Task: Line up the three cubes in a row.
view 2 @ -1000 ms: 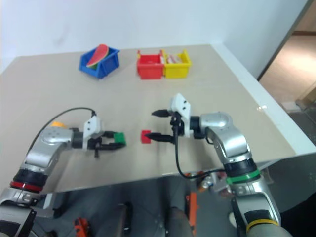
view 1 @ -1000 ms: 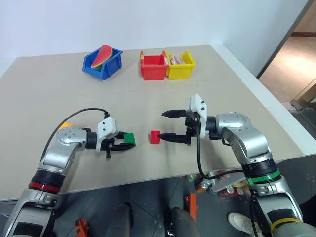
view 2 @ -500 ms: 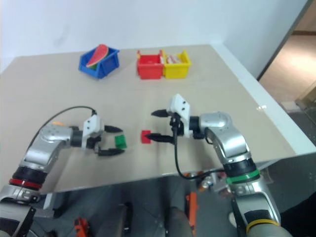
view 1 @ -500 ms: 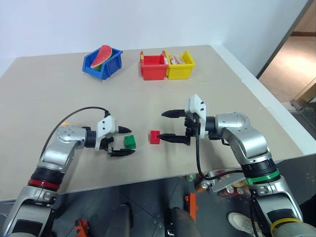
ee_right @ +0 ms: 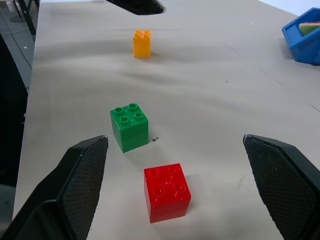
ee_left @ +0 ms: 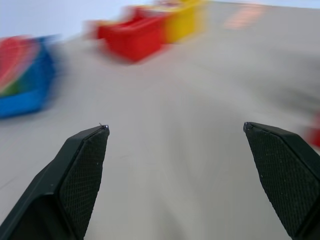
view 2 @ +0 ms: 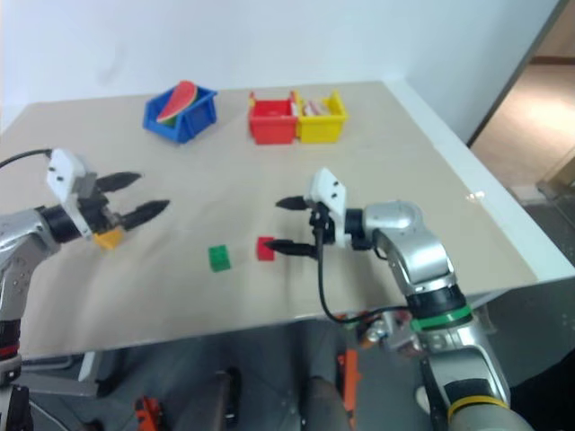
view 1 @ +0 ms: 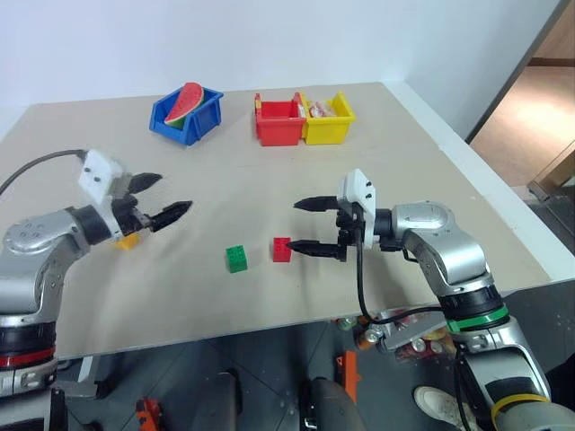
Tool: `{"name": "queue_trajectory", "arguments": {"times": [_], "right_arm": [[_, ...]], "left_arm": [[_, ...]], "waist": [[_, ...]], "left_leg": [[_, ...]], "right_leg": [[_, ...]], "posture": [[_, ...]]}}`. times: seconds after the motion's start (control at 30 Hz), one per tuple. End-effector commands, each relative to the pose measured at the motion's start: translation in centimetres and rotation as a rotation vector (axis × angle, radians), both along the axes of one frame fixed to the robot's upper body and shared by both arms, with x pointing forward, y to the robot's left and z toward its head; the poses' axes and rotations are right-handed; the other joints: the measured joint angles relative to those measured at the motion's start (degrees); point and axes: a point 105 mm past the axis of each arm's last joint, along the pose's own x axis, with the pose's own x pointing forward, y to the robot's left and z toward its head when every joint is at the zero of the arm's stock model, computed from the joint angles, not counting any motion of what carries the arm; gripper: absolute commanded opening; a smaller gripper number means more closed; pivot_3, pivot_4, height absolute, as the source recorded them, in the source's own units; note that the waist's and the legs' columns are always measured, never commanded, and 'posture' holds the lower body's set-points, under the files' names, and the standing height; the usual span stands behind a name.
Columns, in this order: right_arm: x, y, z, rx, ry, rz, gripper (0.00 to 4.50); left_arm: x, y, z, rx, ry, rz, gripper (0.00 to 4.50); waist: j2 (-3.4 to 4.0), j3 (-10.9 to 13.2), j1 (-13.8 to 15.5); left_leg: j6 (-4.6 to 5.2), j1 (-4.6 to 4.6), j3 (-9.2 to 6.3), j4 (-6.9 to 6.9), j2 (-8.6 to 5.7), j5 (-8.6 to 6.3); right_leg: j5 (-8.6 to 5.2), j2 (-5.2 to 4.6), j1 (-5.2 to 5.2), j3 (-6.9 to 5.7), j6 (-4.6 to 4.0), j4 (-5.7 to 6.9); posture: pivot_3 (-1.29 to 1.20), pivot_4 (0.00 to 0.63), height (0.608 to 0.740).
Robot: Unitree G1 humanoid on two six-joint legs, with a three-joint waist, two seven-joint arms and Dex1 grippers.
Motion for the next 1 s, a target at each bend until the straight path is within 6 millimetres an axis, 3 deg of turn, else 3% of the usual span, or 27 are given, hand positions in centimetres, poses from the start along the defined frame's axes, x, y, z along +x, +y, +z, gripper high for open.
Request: {"name": "queue_trajectory", "arguments": {"times": [0.03,0.33,0.9,1.0], "right_arm": [[-0.1,0.6,1.3,0.009,-0.049,0.042,4.50],[-0.5,1.6,1.7,0.026,-0.052,0.120,4.50],[-0.4,0.8,1.1,-0.016,-0.059,0.081,4.50],[-0.5,0.7,1.1,-0.019,-0.059,0.078,4.50]], "left_arm": [[-0.8,3.3,1.0,-0.054,-0.067,0.197,4.46],[-1.2,7.2,-1.0,-0.045,0.032,0.240,4.46],[0.2,7.0,-7.5,-0.048,0.270,0.265,4.46],[0.5,7.0,-7.7,-0.047,0.264,0.276,3.69]], "waist": [[-0.03,0.01,0.01],[-0.07,0.00,0.20],[-0.07,0.00,0.17],[-0.08,-0.01,0.18]], "left_leg": [[0.00,0.00,0.00,0.00,0.01,0.00],[-0.16,0.00,-0.02,0.02,0.01,-0.10],[-0.25,-0.02,0.01,-0.03,0.04,-0.16],[-0.26,-0.02,0.01,-0.03,0.04,-0.16]], "right_leg": [[0.00,0.01,-0.01,0.00,0.00,0.01],[0.01,-0.03,-0.02,-0.07,-0.01,0.00],[-0.02,-0.03,-0.11,-0.06,-0.05,-0.01],[-0.02,-0.03,-0.11,-0.06,-0.05,-0.01]], "posture": [[0.00,0.150,0.740],[0.00,0.150,0.740],[0.00,0.150,0.740],[0.00,0.150,0.740]]}}
